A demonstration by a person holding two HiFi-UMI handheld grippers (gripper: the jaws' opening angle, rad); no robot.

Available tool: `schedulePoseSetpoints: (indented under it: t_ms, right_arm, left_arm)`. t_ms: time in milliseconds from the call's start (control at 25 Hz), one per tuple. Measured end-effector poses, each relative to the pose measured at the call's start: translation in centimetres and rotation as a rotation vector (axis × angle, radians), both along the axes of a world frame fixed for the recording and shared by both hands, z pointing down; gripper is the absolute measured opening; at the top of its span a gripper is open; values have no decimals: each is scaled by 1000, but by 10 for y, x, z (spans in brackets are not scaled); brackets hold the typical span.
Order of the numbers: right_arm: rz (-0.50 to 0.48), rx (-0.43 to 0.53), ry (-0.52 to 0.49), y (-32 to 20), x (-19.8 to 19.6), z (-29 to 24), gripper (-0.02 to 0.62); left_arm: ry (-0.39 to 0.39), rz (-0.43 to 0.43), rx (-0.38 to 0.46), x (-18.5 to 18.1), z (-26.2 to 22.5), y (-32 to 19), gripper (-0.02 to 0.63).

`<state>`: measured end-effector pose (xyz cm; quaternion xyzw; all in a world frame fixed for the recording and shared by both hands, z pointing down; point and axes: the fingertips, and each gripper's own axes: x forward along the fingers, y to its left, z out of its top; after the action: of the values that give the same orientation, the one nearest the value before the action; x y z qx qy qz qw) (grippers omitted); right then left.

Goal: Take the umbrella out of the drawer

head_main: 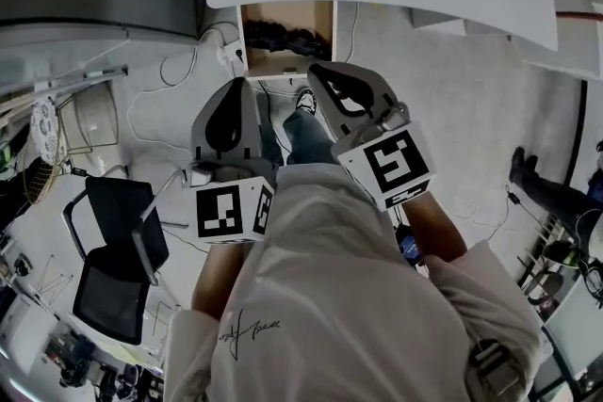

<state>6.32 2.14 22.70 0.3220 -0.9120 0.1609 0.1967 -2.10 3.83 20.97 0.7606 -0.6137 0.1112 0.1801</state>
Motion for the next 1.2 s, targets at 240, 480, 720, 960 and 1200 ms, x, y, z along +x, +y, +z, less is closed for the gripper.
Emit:
schedulePoseSetpoints:
  t_ms: [240,480,720,960,1200]
  right_arm:
    - [-46,-4,28,-6,-13,15,15]
    - [-76,-21,66,-9,-22,32,15]
    - [-121,-38,107,-13,-26,52,15]
    - [-128,-53,125,-19,-29,73,15]
    - [-138,-65,155,-24,-29,98,15]
  left_arm:
    - [5,-20,-18,-8,15,-5,17]
    - [10,-27,-40,-18,30,-9,17]
    - [18,-9,-65,-20,46,-9,17]
    - [17,-8,-85,-27,64,-15,17]
    - [21,-22,-107,-29,82,-21,17]
